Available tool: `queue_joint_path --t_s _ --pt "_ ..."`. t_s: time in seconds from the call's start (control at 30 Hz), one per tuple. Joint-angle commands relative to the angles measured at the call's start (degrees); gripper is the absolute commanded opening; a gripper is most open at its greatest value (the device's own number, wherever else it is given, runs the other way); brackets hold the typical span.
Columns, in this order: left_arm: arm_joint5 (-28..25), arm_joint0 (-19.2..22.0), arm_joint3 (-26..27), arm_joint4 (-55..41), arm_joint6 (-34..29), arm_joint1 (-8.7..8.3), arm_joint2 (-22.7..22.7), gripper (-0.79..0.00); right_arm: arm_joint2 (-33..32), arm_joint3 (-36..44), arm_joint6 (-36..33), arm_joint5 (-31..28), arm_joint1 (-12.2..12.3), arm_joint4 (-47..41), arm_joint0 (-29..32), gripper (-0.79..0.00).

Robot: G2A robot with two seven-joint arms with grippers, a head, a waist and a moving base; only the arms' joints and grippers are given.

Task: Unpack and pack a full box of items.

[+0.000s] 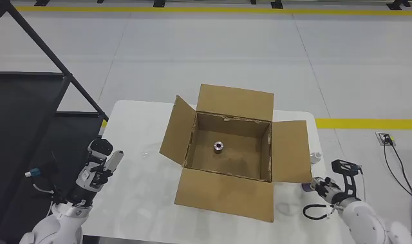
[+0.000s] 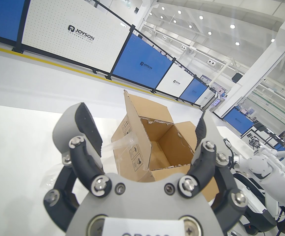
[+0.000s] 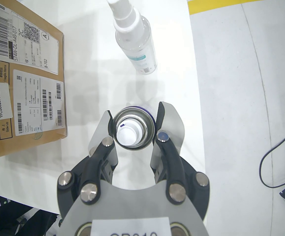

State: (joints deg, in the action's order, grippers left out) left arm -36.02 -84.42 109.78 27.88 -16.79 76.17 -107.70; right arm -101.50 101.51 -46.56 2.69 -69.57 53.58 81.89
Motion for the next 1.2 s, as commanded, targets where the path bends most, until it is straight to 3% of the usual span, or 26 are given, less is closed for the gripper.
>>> queue_joint_path --t_s 0.0,0.07,0.13,0.2,0.23,0.37,0.73,0.83,0.97,1.07,1.17 --pt "0.0 0.0 0.0 0.0 0.0 0.00 0.0 0.000 0.5 -0.9 -0.3 -0.3 0.1 -0.2 -0.8 -0.770" --pt "0.0 0.0 0.0 0.0 0.0 0.00 0.0 0.000 0.8 -1.7 -0.4 -0.6 0.1 -0.2 -1.2 -0.637" --pt "0.0 0.0 0.0 0.0 0.0 0.00 0.0 0.000 1.1 -1.9 -0.3 -0.8 0.2 -0.3 -1.3 -0.446" --pt "0.0 0.0 0.0 0.0 0.0 0.00 0.0 0.000 1.3 -1.7 0.0 -1.1 0.3 -0.5 -1.1 -0.397" --pt "0.0 0.0 0.0 0.0 0.0 0.00 0.0 0.000 1.2 -1.5 0.2 -1.2 0.3 -0.8 -0.9 -0.289" --pt "0.0 0.0 0.0 0.0 0.0 0.00 0.0 0.000 1.2 0.1 1.6 -1.3 0.3 -1.2 0.4 -0.142" --pt "0.0 0.0 0.0 0.0 0.0 0.00 0.0 0.000 2.1 7.5 7.8 1.4 0.2 0.9 5.4 -0.065" --pt "0.0 0.0 0.0 0.0 0.0 0.00 0.0 0.000 1.7 10.5 13.2 4.5 -0.1 1.2 7.1 -0.108" --pt "0.0 0.0 0.0 0.0 0.0 0.00 0.0 0.000 0.2 16.4 24.7 8.1 -0.9 -2.6 11.5 0.000" --pt "0.0 0.0 0.0 0.0 0.0 0.00 0.0 0.000 0.8 19.9 31.2 5.3 -1.2 -3.6 15.0 0.000" --pt "0.0 0.0 0.0 0.0 0.0 0.00 0.0 0.000 1.6 21.5 30.5 -0.7 -1.1 -5.1 16.2 0.000"
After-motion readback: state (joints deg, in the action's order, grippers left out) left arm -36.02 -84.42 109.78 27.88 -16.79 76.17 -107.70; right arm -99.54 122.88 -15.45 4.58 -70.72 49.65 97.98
